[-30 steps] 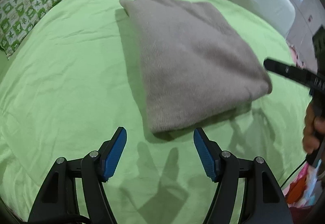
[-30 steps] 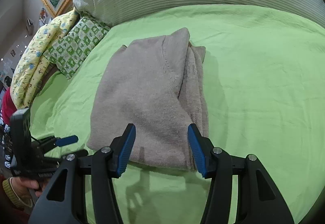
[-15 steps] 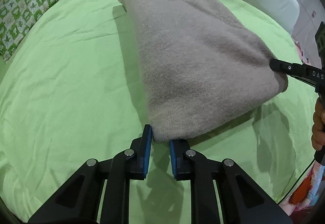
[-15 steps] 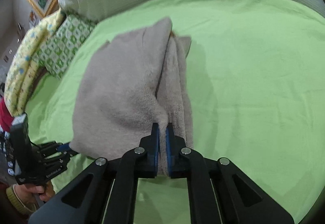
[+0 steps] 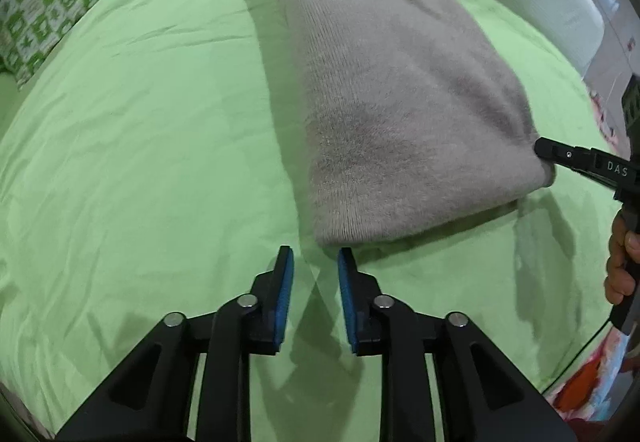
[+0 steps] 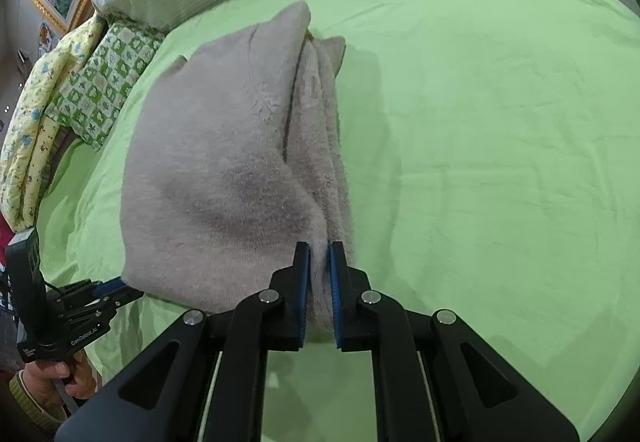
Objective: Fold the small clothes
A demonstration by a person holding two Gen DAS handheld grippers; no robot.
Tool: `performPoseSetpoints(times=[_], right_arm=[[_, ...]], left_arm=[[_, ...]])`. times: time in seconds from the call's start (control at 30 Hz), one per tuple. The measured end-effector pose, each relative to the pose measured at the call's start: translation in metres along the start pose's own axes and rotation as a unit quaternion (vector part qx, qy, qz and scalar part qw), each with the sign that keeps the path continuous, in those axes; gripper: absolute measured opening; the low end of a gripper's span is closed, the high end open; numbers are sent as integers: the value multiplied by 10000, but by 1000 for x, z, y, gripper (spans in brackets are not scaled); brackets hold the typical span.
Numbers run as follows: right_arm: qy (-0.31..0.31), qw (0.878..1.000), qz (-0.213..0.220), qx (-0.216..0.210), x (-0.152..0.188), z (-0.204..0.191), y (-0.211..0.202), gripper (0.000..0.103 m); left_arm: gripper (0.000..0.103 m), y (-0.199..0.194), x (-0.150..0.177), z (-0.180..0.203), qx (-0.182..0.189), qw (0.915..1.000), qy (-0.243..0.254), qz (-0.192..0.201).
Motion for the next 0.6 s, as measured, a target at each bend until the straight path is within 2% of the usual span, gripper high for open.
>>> performPoseSetpoints(times=[0.07, 0.13, 0.27, 0.37, 0.47, 0.57, 0.6], right_arm=[[58, 9998, 211, -46, -5, 0, -14, 11], [14, 9990, 429, -146, -17, -6, -24, 11], [-45, 9978, 537, -388, -50, -33, -19, 11], [-161, 9970, 560, -512, -80, -61, -4, 11], [-81, 9972, 404, -622, -107, -77, 20, 11], [-10, 9983, 215, -536, -121, -76, 44, 11], [16, 9989, 154, -453, -123, -73, 51, 11]], left_arm=[[34, -16, -3, 0, 104, 9998, -47, 165], [36, -33, -14, 1, 252, 9988, -70, 420], [38, -42, -66, 5, 436, 9960, -112, 774], [40, -32, -106, 9, 588, 9945, -193, 845], [40, -16, -144, 15, 700, 9934, -177, 889], [40, 16, -181, 15, 724, 9942, -128, 779], [40, 30, -192, 10, 622, 9953, -178, 724]])
Point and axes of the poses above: each gripper's, at about its wrist camera, not at the fingertips, and y roughly the way its jaws point, z to its right, x to its underside, the point moved 4 cm from there along y, roughly the way its jaws point, and after that the axes turned 10 degrees about x, right-handed, at the moved point
